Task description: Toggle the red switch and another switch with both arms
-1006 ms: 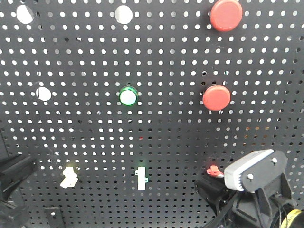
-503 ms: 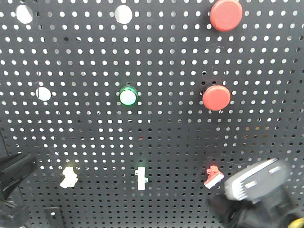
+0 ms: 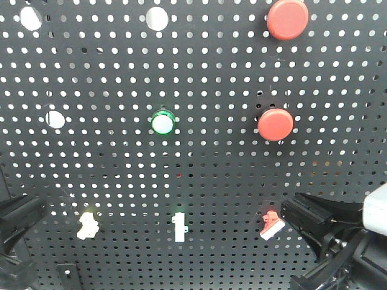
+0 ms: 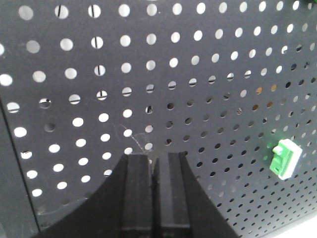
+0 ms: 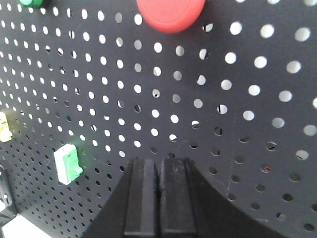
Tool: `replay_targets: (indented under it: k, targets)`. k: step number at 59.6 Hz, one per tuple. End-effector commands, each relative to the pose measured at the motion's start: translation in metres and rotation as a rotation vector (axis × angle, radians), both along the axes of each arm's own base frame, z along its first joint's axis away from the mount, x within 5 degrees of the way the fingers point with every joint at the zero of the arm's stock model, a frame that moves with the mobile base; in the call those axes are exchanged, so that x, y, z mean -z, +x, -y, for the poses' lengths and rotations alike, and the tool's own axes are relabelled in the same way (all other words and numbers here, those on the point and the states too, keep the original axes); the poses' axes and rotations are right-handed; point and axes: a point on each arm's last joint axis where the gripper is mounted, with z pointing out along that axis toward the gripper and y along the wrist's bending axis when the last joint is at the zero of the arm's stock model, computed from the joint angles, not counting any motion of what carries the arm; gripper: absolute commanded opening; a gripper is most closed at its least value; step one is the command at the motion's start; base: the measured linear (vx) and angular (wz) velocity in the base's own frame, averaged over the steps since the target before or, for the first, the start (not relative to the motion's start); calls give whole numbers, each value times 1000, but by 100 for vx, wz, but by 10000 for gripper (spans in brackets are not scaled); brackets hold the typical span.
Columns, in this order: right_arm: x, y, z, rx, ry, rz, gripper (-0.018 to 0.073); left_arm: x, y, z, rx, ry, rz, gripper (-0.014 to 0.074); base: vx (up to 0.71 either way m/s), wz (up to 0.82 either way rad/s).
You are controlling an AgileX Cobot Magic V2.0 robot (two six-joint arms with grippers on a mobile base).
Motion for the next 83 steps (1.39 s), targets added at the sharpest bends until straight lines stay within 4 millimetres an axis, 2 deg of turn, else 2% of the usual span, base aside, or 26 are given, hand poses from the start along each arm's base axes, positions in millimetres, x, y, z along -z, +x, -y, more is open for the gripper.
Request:
replay_targets:
  k: [1, 21, 29, 36, 47, 52, 61, 73, 83]
  targets:
    - [-20, -2, 1, -8, 59, 105, -6, -19, -3, 1, 15, -58, 101, 2, 0, 0]
    - [-20, -2, 1, -8, 59, 106, -6, -17, -3, 1, 12, -57, 93, 2, 0, 0]
    - [-20, -2, 1, -8, 58, 104, -6, -8, -16, -12, -24, -41, 126, 2, 0, 0]
    - [-20, -2, 1, -8, 58, 104, -6, 17, -35, -29, -93, -55, 159, 2, 0, 0]
    - [-20, -2, 1, -8, 59, 105, -6, 72, -74, -55, -233, -72, 260, 2, 0, 0]
    - [-20, -2, 1, -8, 59, 105, -6, 93, -90, -61, -274, -68, 309, 2, 0, 0]
    - [-20, -2, 1, -8, 59, 105, -6, 125, -106, -64, -310, -60, 331, 2, 0, 0]
    - [-20, -2, 1, -8, 58, 104, -6, 142, -112, -68, -344, -32, 207, 2, 0, 0]
    - [-20, -2, 1, -8, 58, 104, -6, 146, -112, -68, -349, -29, 160, 2, 0, 0]
